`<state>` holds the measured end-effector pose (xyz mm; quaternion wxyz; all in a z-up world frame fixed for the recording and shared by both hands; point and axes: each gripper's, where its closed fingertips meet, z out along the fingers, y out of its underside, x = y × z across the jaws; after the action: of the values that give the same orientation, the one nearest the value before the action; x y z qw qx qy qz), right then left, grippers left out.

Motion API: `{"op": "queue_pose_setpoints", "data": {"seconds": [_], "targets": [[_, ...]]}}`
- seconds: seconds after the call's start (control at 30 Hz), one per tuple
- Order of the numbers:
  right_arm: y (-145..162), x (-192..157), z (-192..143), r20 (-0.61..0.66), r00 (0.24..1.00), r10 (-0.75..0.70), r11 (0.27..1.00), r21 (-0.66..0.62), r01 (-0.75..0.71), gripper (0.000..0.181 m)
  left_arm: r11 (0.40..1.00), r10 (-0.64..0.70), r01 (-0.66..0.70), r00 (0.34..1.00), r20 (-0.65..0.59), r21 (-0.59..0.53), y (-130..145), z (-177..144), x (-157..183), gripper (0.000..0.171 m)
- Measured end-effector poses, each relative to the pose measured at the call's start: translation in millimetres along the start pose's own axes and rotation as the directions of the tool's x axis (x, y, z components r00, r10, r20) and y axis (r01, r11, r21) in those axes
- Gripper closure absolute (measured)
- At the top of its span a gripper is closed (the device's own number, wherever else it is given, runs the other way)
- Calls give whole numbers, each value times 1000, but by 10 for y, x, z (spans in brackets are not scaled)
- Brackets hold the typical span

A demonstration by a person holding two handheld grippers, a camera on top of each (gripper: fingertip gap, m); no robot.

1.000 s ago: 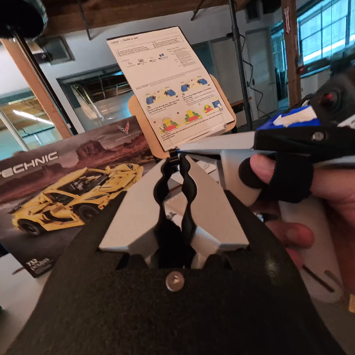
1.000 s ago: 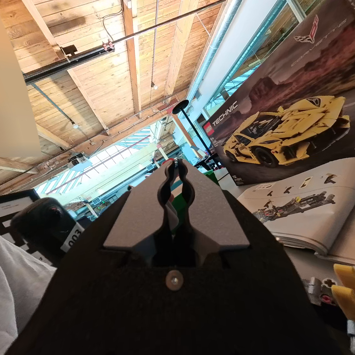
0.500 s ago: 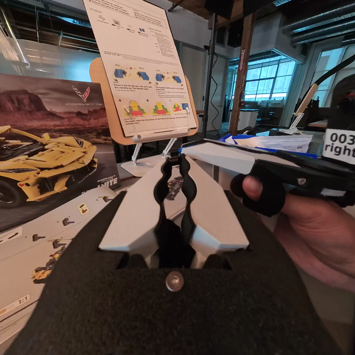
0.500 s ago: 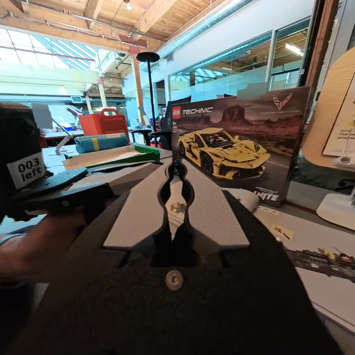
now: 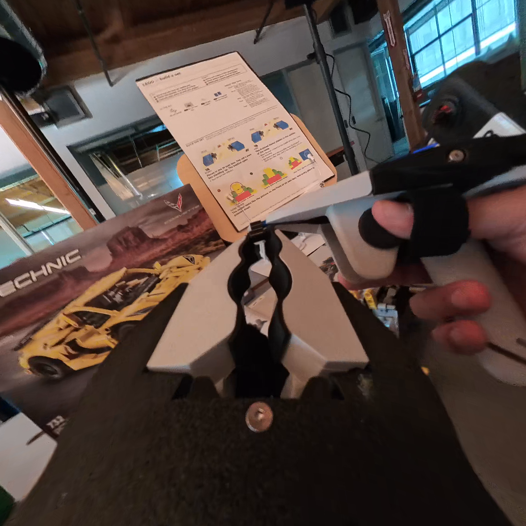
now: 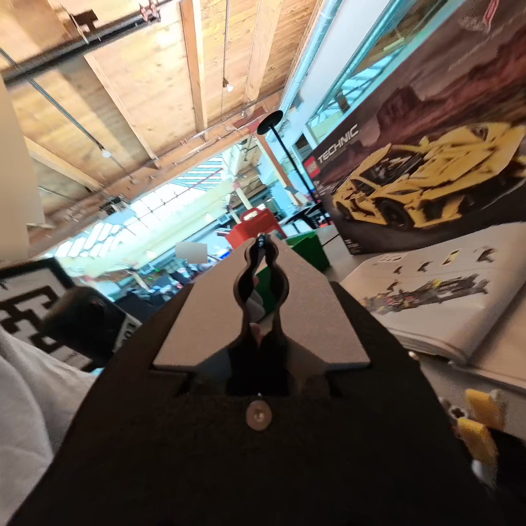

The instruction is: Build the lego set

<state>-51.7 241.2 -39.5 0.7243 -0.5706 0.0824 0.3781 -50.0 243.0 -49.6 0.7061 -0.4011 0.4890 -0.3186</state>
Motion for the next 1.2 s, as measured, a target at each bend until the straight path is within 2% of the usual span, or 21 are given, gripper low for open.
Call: {"op": "queue_pose_setpoints", "data": {"seconds": [0.1, 0.2, 0.23, 0.27, 0.33, 0.37, 0.43, 0.53, 0.6, 0.67, 0.77, 0.87, 0.97, 1.07, 1.2], "targets": [[4, 14, -23, 22, 996, 84, 996, 16, -85, 178, 1000, 30, -30, 1000, -1, -6, 12, 7, 21, 166], [-5, 30, -20, 18, 994, 105, 994, 34, -105, 178, 1000, -14, 14, 1000, -9, -11, 22, 32, 25, 166], [-6, 50, -26, 3, 997, 76, 997, 33, -76, 179, 999, -41, 41, 999, -27, -22, 42, 44, 38, 166], [5, 80, -37, -31, 999, -16, 1000, 3, 16, 179, 993, -115, 113, 991, -67, -38, 75, 53, 59, 166], [50, 162, -69, -84, 960, -266, 959, -126, 255, 179, 945, -323, 308, 927, -191, -107, 169, 73, 128, 166], [78, 219, -98, -93, 907, -410, 901, -198, 386, 178, 914, -404, 375, 881, -247, -155, 220, 87, 171, 166], [98, 270, -149, -56, 751, -658, 731, -289, 618, 178, 858, -513, 459, 794, -326, -232, 267, 93, 244, 166], [183, 335, -212, 48, 540, -840, 480, -398, 782, 178, 832, -550, 457, 748, -371, -314, 372, 73, 328, 166], [225, 347, -233, 111, 423, -899, 346, -413, 842, 178, 833, -547, 430, 735, -401, -348, 415, 48, 360, 166], [299, 355, -269, 198, 348, -916, 240, -424, 873, 177, 833, -544, 389, 705, -456, -393, 461, -6, 404, 166], [423, 339, -349, 349, 220, -911, 62, -411, 910, 177, 826, -552, 330, 640, -535, -457, 505, -105, 469, 167], [540, 371, -422, 477, 49, -877, -158, -383, 910, 177, 822, -548, 277, 624, -558, -498, 588, -161, 543, 166], [626, 403, -465, 534, -45, -844, -275, -359, 892, 177, 820, -534, 222, 625, -569, -527, 663, -210, 588, 167], [720, 405, -485, 549, -184, -815, -398, -299, 867, 177, 833, -495, 150, 633, -595, -533, 715, -281, 599, 166], [784, 349, -544, 549, -272, -791, -458, -235, 857, 177, 837, -499, 135, 588, -637, -531, 690, -359, 651, 166]]}}
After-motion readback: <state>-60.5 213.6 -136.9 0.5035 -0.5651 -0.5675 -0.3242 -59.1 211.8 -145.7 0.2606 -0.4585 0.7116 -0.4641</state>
